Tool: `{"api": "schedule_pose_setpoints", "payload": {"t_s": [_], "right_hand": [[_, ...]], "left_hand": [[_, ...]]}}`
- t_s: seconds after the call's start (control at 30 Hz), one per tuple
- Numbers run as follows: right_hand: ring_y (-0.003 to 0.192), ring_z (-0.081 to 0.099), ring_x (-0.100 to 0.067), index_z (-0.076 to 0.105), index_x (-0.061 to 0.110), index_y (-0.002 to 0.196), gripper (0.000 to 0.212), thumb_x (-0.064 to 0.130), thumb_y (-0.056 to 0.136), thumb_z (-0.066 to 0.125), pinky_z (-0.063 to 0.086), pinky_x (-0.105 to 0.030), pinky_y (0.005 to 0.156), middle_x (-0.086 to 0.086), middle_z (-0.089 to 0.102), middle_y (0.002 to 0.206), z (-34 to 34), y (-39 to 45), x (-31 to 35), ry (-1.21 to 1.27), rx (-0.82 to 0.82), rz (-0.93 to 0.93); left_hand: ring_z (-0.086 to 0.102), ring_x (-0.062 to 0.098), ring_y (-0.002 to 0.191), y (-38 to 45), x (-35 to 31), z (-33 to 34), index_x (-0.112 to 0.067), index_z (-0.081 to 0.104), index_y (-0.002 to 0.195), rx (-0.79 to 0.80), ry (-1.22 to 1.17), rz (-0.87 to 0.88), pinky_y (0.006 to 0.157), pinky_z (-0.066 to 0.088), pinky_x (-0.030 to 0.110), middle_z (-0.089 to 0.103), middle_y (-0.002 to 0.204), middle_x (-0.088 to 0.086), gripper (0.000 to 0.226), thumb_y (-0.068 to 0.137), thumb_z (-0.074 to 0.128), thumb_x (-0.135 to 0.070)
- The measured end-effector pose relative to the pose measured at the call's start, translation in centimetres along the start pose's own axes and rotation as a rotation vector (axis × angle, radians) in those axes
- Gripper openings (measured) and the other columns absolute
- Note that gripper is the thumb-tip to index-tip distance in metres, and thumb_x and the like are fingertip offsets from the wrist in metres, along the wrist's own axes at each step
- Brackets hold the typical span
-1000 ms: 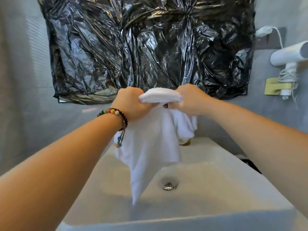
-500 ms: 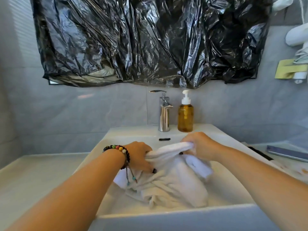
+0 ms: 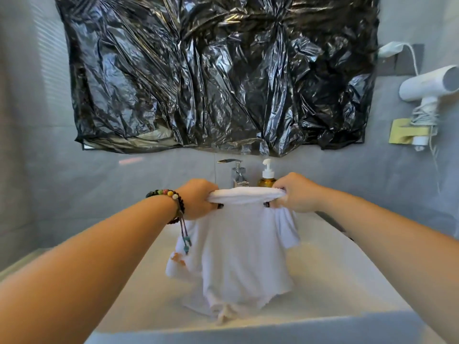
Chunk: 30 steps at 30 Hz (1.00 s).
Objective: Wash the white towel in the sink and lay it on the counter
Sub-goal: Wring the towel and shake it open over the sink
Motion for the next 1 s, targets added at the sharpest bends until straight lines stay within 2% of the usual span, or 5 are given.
{"api": "schedule_pose_setpoints", "payload": {"t_s": [0.17, 0.33, 0.67, 0.77, 1.0], "right_hand": [[0.055, 0.032, -0.016, 0.044, 0.017, 0.052, 0.050, 0.044, 0.077, 0.078, 0.020, -0.030, 0.049, 0.001, 0.037, 0.054, -6.8, -0.2, 3.2, -0.021, -0.268, 0.007], [0.057, 0.045, -0.019, 0.048, 0.019, 0.056, 0.044, 0.045, 0.083, 0.071, 0.030, -0.031, 0.051, -0.001, 0.049, 0.058, -8.2, -1.3, 6.0, -0.066, -0.332, -0.036], [0.086, 0.056, -0.025, 0.046, 0.025, 0.079, 0.026, 0.002, 0.088, 0.055, 0.039, -0.029, 0.062, -0.007, 0.057, 0.094, 8.3, -2.5, 0.5, -0.008, 0.138, 0.093], [0.091, 0.058, -0.021, 0.055, 0.025, 0.092, 0.022, 0.008, 0.079, 0.060, 0.049, -0.030, 0.073, 0.002, 0.059, 0.101, 13.0, -3.0, -0.8, -0.074, 0.303, 0.047], [0.094, 0.057, -0.030, 0.046, 0.019, 0.097, 0.018, 0.010, 0.085, 0.055, 0.049, -0.038, 0.075, -0.007, 0.055, 0.105, 16.4, -1.7, -0.9, -0.323, 0.360, 0.035]], "left_hand": [[0.055, 0.027, 0.085, -0.5, -1.1, -7.0, -0.011, 0.056, 0.088, -0.322, -0.071, -0.007, 0.068, 0.036, 0.029, 0.060, 0.088, 0.008, 0.011, 0.095, 0.057, -0.019], [0.055, 0.027, 0.071, -2.0, -1.5, -8.2, -0.016, 0.051, 0.066, -0.464, -0.093, -0.026, 0.060, 0.036, 0.031, 0.053, 0.065, 0.003, 0.030, 0.091, 0.062, -0.030], [0.056, 0.019, 0.093, -3.1, 0.7, 7.1, -0.020, 0.057, 0.101, 0.105, -0.183, -0.154, 0.071, 0.044, 0.026, 0.059, 0.098, -0.001, 0.052, 0.073, 0.074, -0.060], [0.054, 0.028, 0.114, -2.4, 1.3, 11.7, -0.012, 0.041, 0.132, 0.314, -0.040, -0.191, 0.089, 0.046, 0.035, 0.053, 0.128, 0.008, 0.061, 0.089, 0.060, -0.051], [0.058, 0.031, 0.107, -0.2, 0.5, 16.0, -0.010, 0.051, 0.124, 0.385, 0.314, -0.099, 0.081, 0.045, 0.036, 0.059, 0.121, 0.014, 0.033, 0.101, 0.041, -0.031]]}}
Point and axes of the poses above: each hand's wrist, its own y-axis towards the middle knuckle, its own z-axis out of the palm, x = y × z, the point moved 3 cm from there along y, towards the middle knuckle
